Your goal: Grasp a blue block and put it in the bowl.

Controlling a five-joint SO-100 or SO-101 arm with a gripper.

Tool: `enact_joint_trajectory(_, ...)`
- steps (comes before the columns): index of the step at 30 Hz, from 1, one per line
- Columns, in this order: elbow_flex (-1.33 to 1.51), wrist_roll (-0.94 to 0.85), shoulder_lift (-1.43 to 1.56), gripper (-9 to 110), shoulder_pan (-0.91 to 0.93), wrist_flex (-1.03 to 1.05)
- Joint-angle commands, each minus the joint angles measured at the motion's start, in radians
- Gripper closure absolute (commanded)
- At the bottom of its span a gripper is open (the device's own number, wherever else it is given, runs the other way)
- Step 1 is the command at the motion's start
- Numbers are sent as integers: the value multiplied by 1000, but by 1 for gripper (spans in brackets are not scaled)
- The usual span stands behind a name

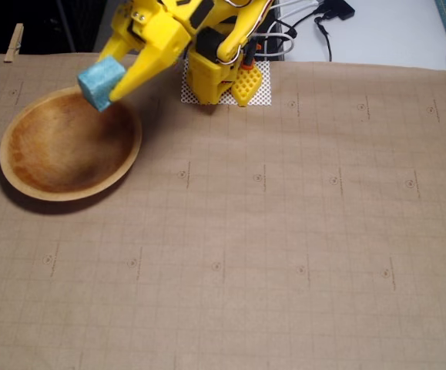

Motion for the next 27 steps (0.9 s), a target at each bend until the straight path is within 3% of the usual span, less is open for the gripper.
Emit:
enact_joint_trajectory(1, -61, -9, -5, 105, 43, -2)
enact_joint_trajectory(27, -77, -9, -437, 104, 219, -14)
